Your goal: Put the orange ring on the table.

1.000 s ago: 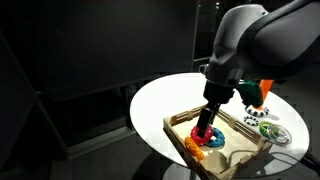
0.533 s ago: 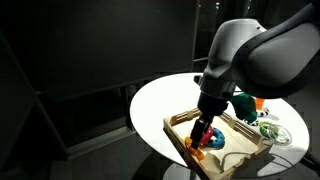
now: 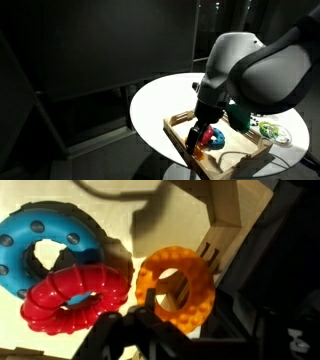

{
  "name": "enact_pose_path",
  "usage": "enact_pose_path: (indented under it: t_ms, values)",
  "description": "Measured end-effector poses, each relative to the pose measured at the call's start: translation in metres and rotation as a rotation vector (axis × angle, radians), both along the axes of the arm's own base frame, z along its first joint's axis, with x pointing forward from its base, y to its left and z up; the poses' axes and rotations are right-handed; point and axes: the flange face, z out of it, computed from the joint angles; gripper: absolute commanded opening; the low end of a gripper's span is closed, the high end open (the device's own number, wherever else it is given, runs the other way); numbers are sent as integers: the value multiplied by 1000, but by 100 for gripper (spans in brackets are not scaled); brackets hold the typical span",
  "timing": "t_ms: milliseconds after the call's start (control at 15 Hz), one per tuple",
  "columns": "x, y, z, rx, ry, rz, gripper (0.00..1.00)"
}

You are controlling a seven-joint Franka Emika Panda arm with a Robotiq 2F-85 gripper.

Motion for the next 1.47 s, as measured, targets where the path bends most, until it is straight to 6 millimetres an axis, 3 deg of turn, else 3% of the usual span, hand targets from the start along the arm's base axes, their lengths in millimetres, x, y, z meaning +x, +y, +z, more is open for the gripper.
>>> enact_pose_path:
  t_ms: [400, 933, 1467]
  values:
    - [3, 3, -3, 9, -12, -5, 4]
    - [11, 1, 5, 42, -40, -42, 3]
    - [33, -30, 52, 95, -105, -140, 5]
